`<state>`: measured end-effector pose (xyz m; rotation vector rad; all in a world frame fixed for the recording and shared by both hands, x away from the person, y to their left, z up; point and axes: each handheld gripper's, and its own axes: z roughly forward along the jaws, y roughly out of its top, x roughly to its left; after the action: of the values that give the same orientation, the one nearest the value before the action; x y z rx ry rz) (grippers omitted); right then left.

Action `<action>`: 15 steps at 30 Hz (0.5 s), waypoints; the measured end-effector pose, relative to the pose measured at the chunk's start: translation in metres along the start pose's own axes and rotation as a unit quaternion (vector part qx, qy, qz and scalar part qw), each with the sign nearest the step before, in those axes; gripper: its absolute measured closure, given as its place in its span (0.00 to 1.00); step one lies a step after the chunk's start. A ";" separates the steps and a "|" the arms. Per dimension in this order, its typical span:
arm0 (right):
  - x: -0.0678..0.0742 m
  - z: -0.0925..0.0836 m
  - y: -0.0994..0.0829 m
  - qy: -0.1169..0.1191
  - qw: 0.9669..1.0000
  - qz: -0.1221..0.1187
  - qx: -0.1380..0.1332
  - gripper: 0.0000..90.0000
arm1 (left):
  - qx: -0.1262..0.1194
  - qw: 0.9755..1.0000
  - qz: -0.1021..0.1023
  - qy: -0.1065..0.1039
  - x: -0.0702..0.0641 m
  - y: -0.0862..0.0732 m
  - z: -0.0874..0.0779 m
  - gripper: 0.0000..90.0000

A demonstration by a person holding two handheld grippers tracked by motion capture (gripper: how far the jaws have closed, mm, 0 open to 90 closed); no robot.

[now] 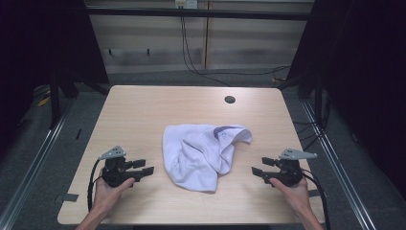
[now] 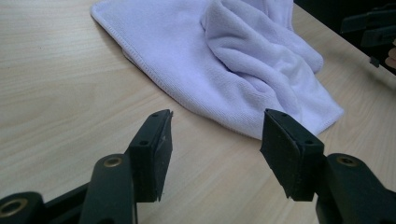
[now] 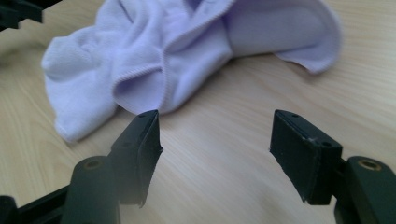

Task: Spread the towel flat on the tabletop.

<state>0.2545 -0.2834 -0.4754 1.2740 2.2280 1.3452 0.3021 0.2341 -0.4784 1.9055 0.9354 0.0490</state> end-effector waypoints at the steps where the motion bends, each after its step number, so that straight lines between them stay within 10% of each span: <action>1: 0.003 0.006 0.005 0.003 1.000 -0.007 0.002 0.37 | 0.001 1.000 -0.001 0.000 0.000 0.002 0.002 0.50; 13: 0.014 0.070 0.069 0.036 0.998 -0.056 -0.009 0.37 | 0.023 0.999 0.040 -0.018 -0.016 0.033 0.065 0.61; 15: 0.013 0.085 0.074 0.045 0.998 -0.054 -0.005 0.37 | 0.031 0.997 0.072 -0.008 -0.023 0.032 0.078 0.67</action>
<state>0.3380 -0.2086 -0.4588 1.0933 2.3104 1.3988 0.3363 0.1541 -0.4861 2.0249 0.7961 0.0919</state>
